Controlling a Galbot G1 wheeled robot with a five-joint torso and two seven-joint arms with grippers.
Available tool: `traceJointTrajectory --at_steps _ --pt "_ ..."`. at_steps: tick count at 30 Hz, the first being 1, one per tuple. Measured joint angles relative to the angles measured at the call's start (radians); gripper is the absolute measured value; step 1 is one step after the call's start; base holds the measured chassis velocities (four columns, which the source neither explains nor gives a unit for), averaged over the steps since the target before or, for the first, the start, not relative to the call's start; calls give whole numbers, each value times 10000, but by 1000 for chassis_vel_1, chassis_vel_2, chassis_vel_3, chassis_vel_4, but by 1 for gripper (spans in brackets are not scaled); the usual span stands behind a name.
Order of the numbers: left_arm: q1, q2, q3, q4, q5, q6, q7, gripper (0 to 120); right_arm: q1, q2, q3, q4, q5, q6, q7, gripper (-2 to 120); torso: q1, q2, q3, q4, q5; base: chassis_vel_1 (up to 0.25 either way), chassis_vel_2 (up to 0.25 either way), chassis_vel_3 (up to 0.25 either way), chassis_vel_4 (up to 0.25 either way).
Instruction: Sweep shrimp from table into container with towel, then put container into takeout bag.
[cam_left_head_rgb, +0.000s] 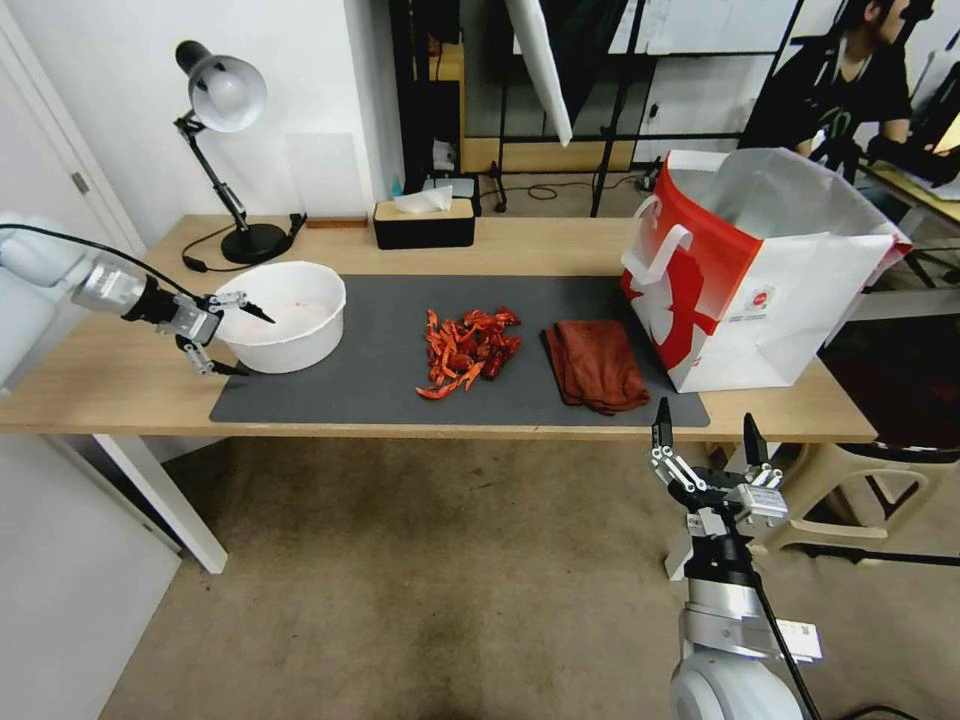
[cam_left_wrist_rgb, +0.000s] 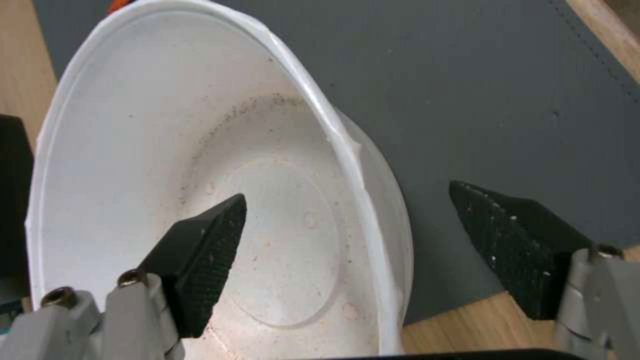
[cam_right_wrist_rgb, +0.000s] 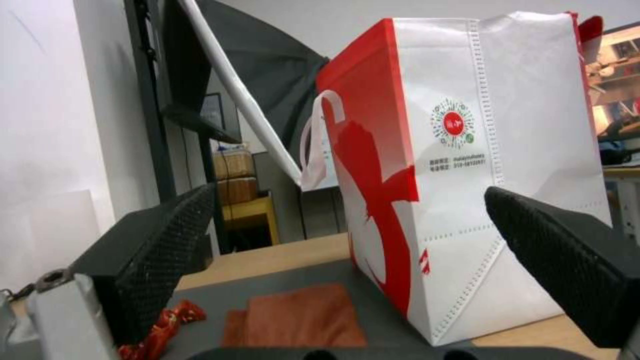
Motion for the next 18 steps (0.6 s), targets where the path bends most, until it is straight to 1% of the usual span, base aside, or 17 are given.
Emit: traceJointTrajectory --at_steps 6,12,16,18 --pt "-78 -96 -21 141 227 13 211 78 -80 9 14 83 0 31 -1 100 0 1 0 2 0 0 0 0 0" --pt "-79 -180 -29 169 371 16 247 78 -101 10 23 93 0 63 -4 100 0 0 0 0 0 0 0 0 0" --pt "-87 -339 -22 185 572 30 327 77 -91 18 25 81 0 91 -9 100 0 0 0 2 0 0 0 0 0" --pt "-164 -498 -10 286 716 31 416 74 -85 38 26 66 -1 124 -9 100 0 0 0 -2 0 0 0 0 0"
